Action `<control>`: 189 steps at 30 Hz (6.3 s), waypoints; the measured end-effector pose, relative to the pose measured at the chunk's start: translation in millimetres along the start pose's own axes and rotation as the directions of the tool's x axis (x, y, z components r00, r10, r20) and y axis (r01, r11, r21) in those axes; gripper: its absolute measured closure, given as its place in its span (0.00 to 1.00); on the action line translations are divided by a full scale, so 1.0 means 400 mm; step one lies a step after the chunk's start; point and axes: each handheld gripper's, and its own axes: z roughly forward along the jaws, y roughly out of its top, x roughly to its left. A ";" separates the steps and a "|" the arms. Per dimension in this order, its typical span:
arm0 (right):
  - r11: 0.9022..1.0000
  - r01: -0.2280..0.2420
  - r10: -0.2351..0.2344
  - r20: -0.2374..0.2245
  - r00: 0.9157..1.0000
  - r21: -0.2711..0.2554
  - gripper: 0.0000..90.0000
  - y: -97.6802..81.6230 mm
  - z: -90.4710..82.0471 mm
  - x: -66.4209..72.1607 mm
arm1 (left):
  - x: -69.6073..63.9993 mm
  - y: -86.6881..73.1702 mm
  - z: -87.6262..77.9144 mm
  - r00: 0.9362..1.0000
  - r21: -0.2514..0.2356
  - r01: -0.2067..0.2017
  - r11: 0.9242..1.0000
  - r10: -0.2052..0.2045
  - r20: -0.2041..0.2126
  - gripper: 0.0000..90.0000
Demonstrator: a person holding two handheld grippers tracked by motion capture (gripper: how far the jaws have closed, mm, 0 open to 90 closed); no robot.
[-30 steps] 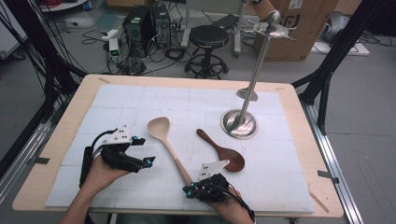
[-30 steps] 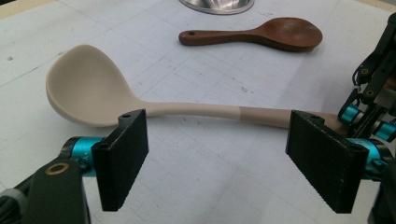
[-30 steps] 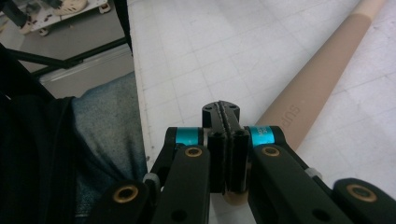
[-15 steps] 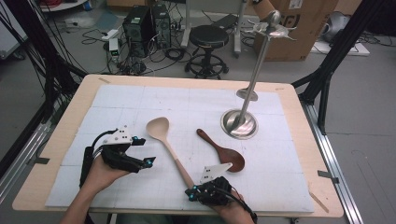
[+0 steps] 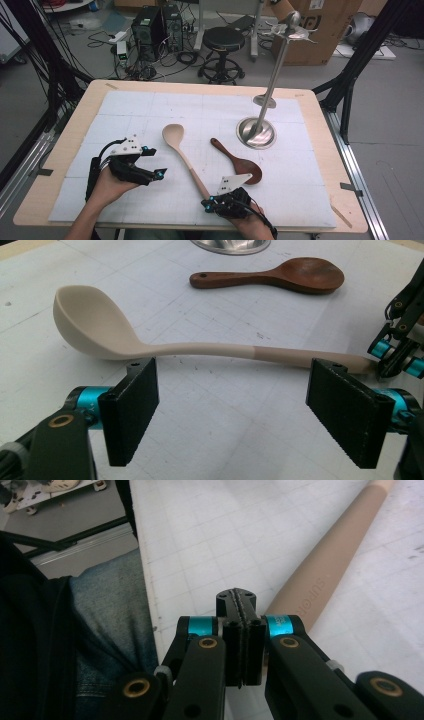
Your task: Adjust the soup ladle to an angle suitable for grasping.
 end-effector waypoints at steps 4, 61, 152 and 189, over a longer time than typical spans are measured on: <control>1.000 0.003 -0.003 0.009 1.000 -0.002 1.00 0.000 -0.004 -0.003 | 0.001 0.000 -0.001 1.000 0.000 -0.004 1.000 0.004 -0.003 0.24; 0.999 -0.032 0.033 0.106 0.994 -0.010 0.99 -0.009 -0.014 -0.042 | 0.002 0.001 0.000 1.000 0.001 -0.005 1.000 0.005 0.002 0.24; 0.993 -0.083 0.099 0.210 0.973 -0.083 0.72 0.023 -0.074 -0.161 | 0.002 0.001 0.000 1.000 -0.002 -0.004 1.000 0.004 -0.002 0.24; 0.999 -0.044 0.048 0.237 0.970 -0.024 0.75 0.045 -0.051 -0.174 | 0.002 0.000 0.003 1.000 -0.002 -0.008 1.000 0.008 0.007 0.24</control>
